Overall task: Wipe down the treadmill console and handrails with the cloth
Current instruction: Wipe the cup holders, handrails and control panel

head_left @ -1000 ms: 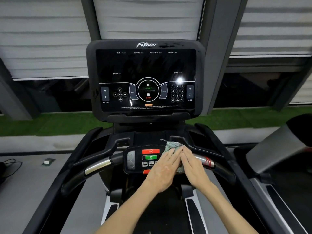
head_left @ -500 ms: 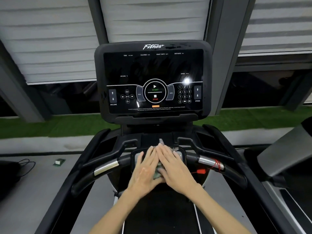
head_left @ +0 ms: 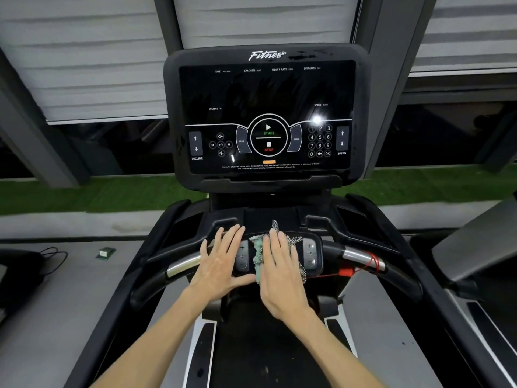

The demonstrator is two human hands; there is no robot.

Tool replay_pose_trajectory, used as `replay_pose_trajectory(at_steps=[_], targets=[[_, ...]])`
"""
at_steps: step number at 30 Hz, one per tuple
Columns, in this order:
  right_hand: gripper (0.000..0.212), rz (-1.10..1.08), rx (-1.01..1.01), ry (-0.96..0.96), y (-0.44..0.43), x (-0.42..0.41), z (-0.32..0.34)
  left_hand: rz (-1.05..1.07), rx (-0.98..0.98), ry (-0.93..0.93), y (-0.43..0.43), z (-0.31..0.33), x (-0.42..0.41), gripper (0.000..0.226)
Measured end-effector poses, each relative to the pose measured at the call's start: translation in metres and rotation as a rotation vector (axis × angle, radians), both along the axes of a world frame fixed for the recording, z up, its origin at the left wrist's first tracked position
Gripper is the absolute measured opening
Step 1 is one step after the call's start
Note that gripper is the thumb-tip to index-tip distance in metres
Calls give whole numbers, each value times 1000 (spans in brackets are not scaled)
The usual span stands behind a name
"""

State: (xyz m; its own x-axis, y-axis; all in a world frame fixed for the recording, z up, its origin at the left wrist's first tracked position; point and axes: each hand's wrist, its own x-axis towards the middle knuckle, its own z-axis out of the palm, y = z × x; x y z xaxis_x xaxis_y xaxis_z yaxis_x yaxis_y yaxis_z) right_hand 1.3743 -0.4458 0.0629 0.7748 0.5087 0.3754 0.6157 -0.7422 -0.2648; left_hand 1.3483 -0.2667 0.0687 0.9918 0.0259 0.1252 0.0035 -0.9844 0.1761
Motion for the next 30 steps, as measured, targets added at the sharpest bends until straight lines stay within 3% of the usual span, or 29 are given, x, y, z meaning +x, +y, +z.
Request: replay_pose_trajectory(at_steps=[4, 10, 16, 18, 21, 23, 27, 30], targets=[[65, -26, -118, -80, -32, 7, -9, 57, -14, 16, 0, -1, -6, 105], [61, -370, -32, 28, -38, 13, -9, 130, -86, 47, -3, -3, -11, 104], [60, -24, -216, -121, -13, 2, -14, 76, -112, 62, 5, 1, -16, 123], [60, -63, -233, -117, -40, 4, -19, 76, -90, 92, 3, 5, -17, 135], [59, -284, -108, 1, -54, 1, -23, 81, -46, 127, 0, 11, -15, 145], [59, -318, -88, 10, -30, -5, -19, 77, -55, 133, -1, 13, -15, 146], [62, -20, -231, -91, 39, -21, -11, 48, -144, 88, 7, 9, -17, 138], [63, 23, -276, -124, 45, -21, -9, 48, -213, 84, 13, 7, -16, 134]])
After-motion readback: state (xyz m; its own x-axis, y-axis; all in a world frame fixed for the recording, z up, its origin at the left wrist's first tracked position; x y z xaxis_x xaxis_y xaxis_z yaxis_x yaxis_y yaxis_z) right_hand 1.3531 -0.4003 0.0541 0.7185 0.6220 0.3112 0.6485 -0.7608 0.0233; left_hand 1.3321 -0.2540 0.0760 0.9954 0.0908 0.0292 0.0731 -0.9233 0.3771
